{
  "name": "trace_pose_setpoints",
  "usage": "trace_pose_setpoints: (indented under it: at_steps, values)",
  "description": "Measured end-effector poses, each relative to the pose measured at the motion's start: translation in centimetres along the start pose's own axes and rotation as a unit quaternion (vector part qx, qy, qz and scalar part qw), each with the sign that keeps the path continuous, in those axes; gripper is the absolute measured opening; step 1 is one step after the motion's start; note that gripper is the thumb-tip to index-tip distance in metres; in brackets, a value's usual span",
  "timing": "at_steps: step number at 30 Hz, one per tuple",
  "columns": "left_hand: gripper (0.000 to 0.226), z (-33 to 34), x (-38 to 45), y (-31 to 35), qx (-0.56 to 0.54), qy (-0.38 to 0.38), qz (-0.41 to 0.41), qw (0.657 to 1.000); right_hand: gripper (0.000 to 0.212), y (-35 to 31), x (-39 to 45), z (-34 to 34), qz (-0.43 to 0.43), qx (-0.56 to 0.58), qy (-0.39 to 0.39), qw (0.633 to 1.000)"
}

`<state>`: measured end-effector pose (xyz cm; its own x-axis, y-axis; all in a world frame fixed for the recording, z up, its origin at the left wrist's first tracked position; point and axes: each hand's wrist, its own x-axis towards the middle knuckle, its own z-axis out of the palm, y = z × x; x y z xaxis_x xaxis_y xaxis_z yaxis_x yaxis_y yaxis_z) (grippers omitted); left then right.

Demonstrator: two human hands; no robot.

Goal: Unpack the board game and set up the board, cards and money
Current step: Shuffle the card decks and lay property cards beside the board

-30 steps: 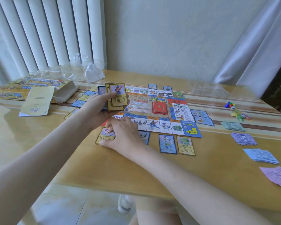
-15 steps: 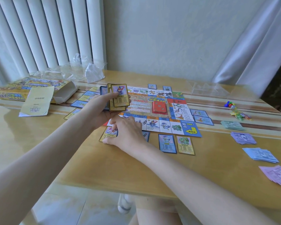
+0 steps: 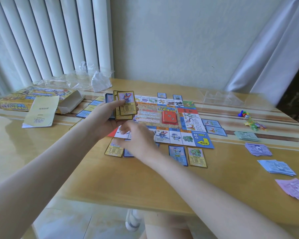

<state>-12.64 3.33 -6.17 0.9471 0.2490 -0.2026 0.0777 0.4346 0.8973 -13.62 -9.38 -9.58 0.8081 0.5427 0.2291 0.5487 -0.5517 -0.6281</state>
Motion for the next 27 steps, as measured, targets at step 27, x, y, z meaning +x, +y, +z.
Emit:
trace_pose_setpoints:
  at_steps: [27]
  values:
    - [0.012, 0.9, -1.6, -4.7, -0.03, 0.106, 0.058, 0.992, 0.033, 3.5, -1.8, -2.3, -0.055, -0.21, -0.05, 0.975]
